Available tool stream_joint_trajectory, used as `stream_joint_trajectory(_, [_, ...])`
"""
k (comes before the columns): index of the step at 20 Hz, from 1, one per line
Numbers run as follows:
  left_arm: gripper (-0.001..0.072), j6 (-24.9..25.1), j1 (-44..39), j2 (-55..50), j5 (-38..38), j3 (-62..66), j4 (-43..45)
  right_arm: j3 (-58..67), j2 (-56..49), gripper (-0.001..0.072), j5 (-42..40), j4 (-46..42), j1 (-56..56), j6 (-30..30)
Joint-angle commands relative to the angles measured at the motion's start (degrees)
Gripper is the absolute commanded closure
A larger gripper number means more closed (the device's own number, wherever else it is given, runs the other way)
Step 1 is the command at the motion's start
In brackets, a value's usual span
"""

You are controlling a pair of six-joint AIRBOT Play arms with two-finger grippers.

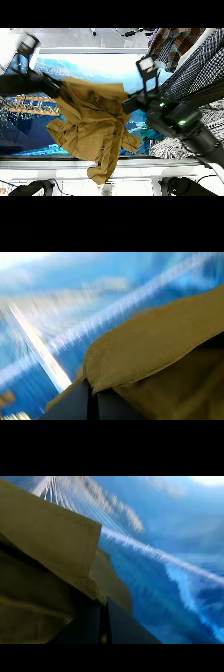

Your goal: Fold the clothes and pants, and hang the long-sleeved shirts on hangers.

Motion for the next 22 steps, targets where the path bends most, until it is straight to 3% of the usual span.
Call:
stream_joint_trajectory(1, [0.0677,1.1,-0.3,-1.0,-2.6,-11.2,-2.6,-8.5,-0.7,0.0679,4.1,6.6,0.0,0.7])
stream_joint_trajectory(6, [0.0677,2.2,-5.1,-1.1,-7.8,-18.3,-4.2,-14.7,-0.7,0.0678,5.9,10.7,0.1,-9.3])
stream_joint_trajectory(7, [0.0677,2.2,-6.2,-1.3,-8.8,-18.4,-4.2,-14.8,-0.7,0.0639,5.2,10.7,0.1,-10.7])
stream_joint_trajectory(9, [0.0677,2.2,-7.9,-1.5,-11.4,-18.4,-4.2,-14.4,-0.7,0.0327,5.7,10.7,0.1,-13.1])
stream_joint_trajectory(12, [0.0677,2.2,-9.0,-1.6,-14.4,-18.4,-4.2,-13.7,-1.2,0.031,8.9,13.7,0.0,-18.6])
stream_joint_trajectory(16, [0.0677,2.2,-9.0,-1.6,-15.3,-18.4,-4.2,-13.7,-7.0,0.0305,7.2,20.7,0.3,-27.2])
stream_joint_trajectory(18, [0.0676,2.2,-9.0,-1.6,-15.3,-18.4,-4.2,-13.2,-8.7,0.0251,8.8,24.9,2.2,-32.6])
stream_joint_trajectory(22, [0.0676,2.2,-9.0,-1.6,-15.3,-18.4,-4.2,-10.9,-14.0,0.0249,14.8,25.2,5.0,-33.7])
